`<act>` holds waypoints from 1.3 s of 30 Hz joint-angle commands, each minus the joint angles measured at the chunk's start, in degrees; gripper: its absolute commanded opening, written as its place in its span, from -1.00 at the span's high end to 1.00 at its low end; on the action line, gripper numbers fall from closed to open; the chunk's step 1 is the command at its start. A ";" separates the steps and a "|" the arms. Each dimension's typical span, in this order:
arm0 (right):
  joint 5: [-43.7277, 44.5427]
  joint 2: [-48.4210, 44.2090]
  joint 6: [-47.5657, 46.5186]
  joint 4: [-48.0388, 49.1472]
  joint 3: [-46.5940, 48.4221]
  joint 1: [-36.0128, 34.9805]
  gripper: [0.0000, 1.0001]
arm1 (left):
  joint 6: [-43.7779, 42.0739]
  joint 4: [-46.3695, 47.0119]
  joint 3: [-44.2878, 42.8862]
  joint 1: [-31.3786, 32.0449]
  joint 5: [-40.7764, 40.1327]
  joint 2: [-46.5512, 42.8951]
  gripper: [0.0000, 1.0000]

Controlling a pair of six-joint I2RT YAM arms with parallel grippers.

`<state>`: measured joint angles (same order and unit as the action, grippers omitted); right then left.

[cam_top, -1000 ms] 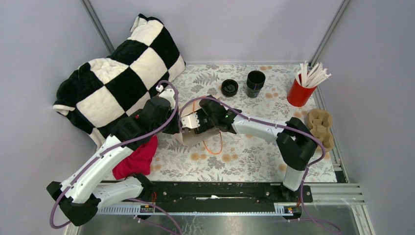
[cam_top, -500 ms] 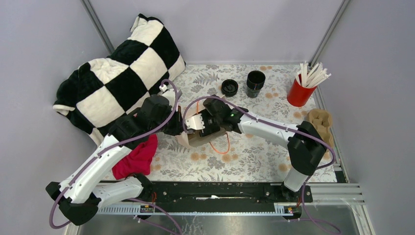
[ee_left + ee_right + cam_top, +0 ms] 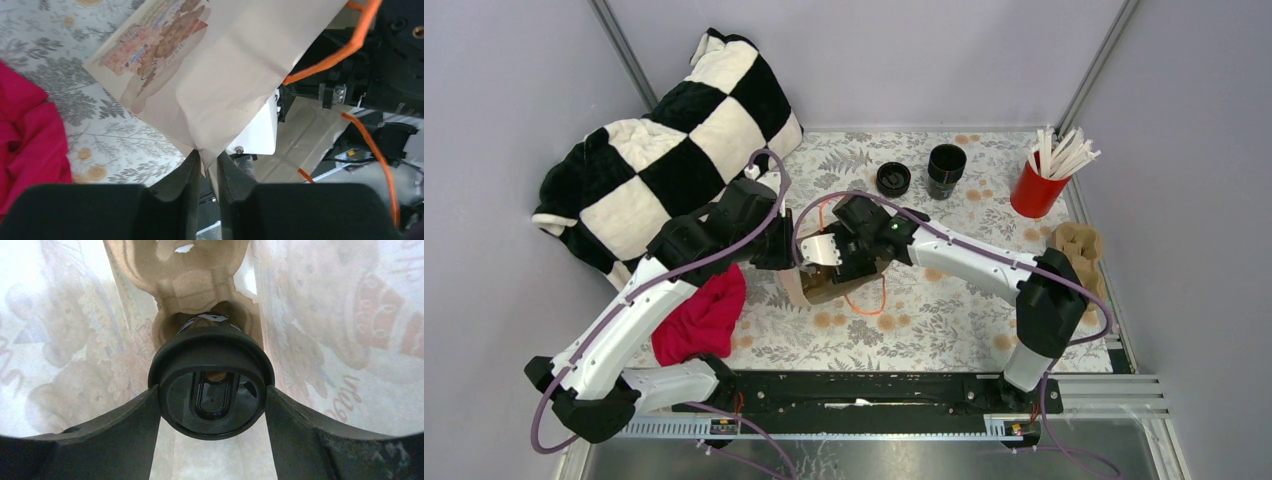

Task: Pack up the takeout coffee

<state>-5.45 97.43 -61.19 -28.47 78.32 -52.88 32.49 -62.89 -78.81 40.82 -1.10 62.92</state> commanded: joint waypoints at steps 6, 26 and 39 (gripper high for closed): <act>-5.42 7.86 6.91 -10.42 9.40 -0.64 0.47 | -0.49 -5.98 -10.03 0.14 -9.70 -0.09 -0.28; -6.50 18.06 12.37 -19.79 15.13 1.59 0.60 | -8.03 -9.54 -21.08 0.10 -25.11 0.45 -0.68; -4.84 23.03 15.33 -19.54 11.10 3.35 0.70 | -9.11 -9.58 -20.84 0.14 -25.65 0.17 -0.71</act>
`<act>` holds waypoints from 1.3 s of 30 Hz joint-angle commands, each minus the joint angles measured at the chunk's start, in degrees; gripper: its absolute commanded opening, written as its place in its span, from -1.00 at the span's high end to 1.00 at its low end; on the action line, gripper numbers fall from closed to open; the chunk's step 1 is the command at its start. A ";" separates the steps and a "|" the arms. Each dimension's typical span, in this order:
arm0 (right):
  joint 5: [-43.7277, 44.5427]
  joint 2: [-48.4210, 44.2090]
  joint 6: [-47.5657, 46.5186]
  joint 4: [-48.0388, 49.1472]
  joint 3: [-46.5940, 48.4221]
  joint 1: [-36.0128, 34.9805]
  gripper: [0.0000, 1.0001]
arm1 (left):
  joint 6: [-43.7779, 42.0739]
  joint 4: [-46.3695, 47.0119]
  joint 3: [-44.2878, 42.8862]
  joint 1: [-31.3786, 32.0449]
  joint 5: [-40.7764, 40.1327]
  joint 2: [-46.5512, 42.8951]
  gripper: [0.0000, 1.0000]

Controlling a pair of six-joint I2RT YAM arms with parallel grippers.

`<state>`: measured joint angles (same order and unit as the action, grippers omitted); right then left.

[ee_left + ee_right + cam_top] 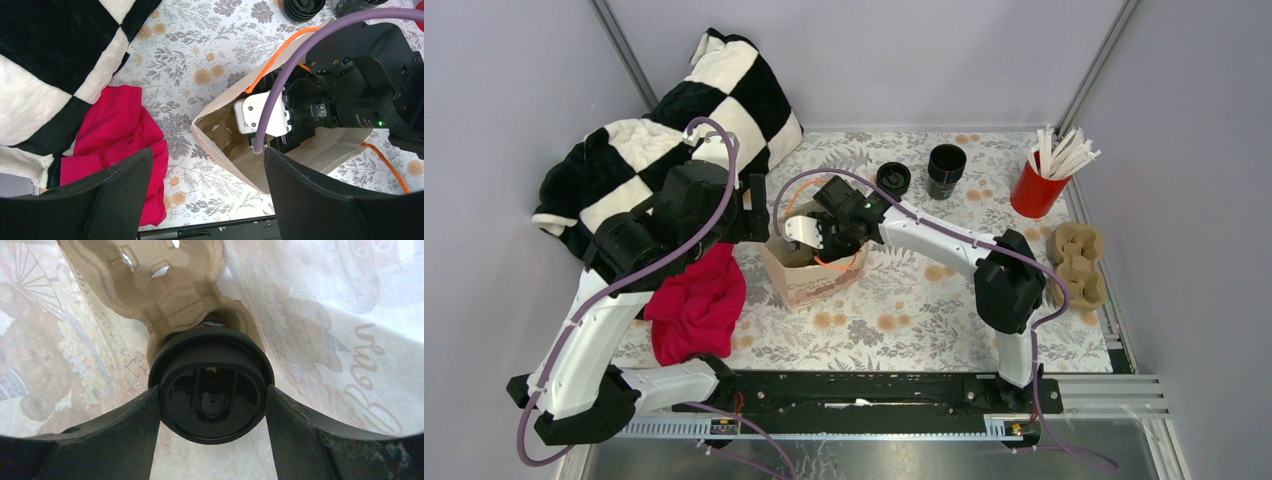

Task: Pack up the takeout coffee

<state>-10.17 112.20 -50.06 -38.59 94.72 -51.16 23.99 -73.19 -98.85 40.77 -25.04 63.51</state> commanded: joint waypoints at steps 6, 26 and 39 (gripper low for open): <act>-2.04 6.89 4.27 -8.35 -8.15 3.83 0.70 | -0.02 0.94 -0.53 0.18 -1.49 -0.40 -0.71; -12.33 8.74 8.58 -1.73 -19.73 5.82 0.77 | 0.84 2.08 1.61 0.15 -0.32 -0.49 -0.71; -11.76 6.56 10.48 -3.78 -14.13 5.85 0.67 | 0.97 2.85 2.10 0.16 -0.05 -1.22 -0.71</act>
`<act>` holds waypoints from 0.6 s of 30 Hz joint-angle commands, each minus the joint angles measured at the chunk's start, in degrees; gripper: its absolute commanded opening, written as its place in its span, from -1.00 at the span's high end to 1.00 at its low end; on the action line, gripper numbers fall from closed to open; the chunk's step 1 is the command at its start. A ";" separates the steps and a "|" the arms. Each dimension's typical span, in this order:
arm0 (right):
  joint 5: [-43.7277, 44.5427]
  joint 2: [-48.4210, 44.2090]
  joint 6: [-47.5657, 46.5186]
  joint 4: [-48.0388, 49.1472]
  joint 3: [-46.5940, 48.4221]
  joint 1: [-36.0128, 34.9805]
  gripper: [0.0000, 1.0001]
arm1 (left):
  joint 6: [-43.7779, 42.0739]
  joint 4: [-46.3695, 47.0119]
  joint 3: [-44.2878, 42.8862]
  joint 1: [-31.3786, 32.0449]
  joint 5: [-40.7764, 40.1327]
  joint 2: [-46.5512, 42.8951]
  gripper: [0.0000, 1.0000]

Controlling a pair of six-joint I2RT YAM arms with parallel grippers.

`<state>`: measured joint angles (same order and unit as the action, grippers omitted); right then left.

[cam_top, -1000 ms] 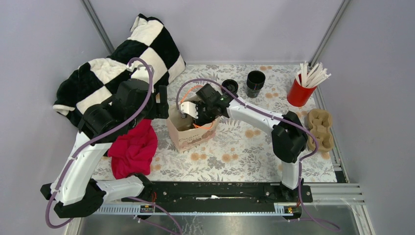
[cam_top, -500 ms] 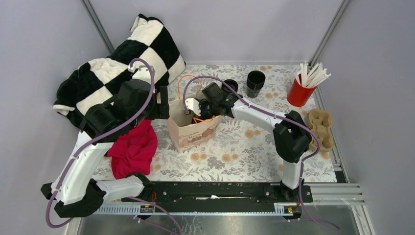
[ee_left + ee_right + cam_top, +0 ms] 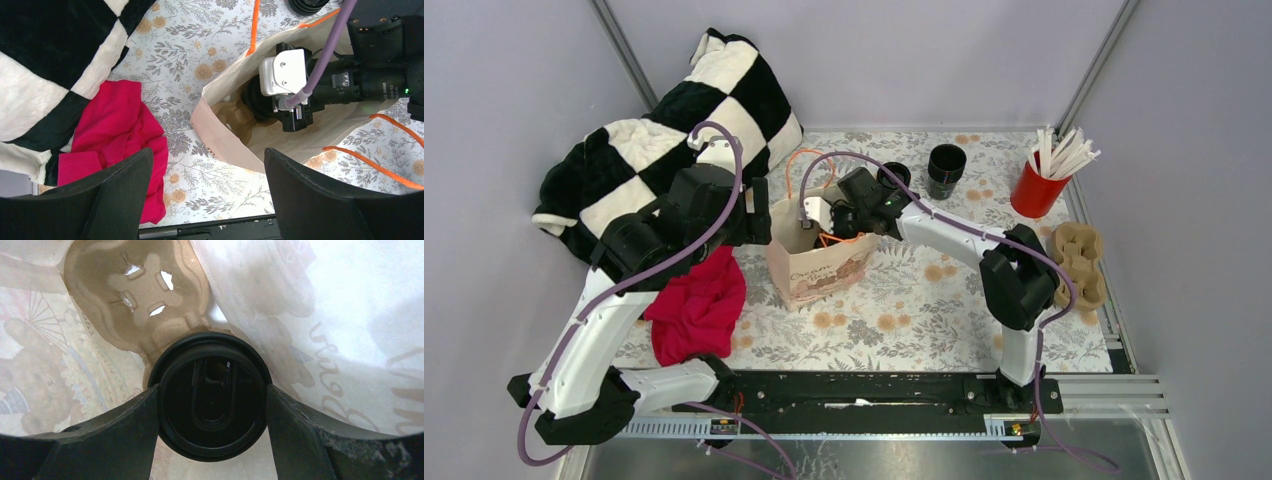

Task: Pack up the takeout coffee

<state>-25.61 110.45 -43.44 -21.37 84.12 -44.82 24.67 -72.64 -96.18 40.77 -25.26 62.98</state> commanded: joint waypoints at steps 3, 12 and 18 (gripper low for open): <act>3.89 7.72 6.10 -23.02 1.72 -0.47 0.54 | 0.30 2.82 -0.59 0.18 0.17 -0.80 -0.71; 8.77 5.66 7.58 -24.32 10.21 -0.53 -0.01 | 1.57 4.81 0.67 0.18 0.18 -1.63 -0.70; 10.35 4.94 7.88 -25.58 14.63 -0.61 -0.54 | 2.31 4.80 0.31 0.17 0.21 -1.44 -0.71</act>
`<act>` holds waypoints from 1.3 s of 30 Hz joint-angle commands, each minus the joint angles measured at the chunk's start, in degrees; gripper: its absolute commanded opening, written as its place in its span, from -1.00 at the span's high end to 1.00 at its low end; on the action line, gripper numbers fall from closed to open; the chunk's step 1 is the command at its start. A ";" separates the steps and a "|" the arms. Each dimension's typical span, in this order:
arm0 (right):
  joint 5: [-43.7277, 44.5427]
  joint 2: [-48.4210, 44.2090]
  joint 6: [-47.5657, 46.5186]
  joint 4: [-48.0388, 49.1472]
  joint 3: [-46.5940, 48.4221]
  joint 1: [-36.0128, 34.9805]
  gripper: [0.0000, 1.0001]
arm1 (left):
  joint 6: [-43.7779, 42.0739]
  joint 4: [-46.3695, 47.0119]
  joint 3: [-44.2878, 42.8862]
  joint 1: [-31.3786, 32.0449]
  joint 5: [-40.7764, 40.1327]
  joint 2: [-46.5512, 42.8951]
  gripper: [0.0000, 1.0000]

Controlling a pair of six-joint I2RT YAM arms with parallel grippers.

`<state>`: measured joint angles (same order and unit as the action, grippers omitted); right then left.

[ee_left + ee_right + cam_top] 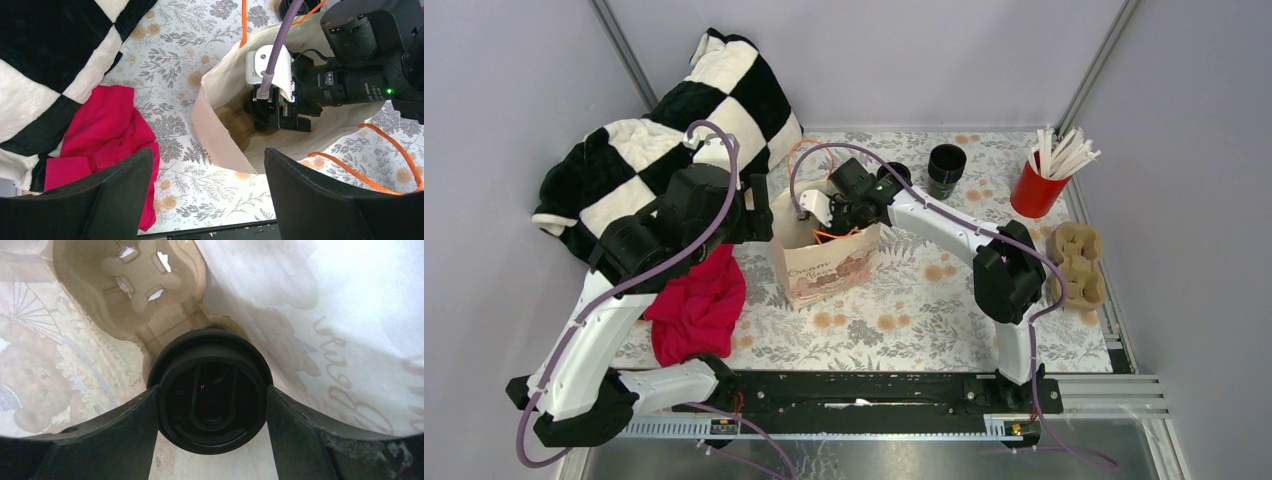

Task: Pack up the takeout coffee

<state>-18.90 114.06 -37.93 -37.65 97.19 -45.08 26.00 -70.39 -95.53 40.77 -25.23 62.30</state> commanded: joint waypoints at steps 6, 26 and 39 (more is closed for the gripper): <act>4.44 -1.05 4.65 -9.57 4.84 -0.77 -0.99 | 0.97 2.70 -0.31 0.18 0.64 -0.15 -0.71; 14.45 -6.49 16.46 -13.39 12.01 -4.55 -0.99 | 0.06 4.03 -0.16 0.09 1.79 3.30 -0.66; 15.52 -12.96 31.53 -17.80 19.07 -4.62 -0.99 | 0.19 4.87 -3.62 -1.30 2.43 10.15 -0.57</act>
<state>-3.49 106.13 -12.64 -53.45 112.86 -49.45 26.41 -68.71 -96.18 40.14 -23.66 70.59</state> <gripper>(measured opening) 0.994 0.774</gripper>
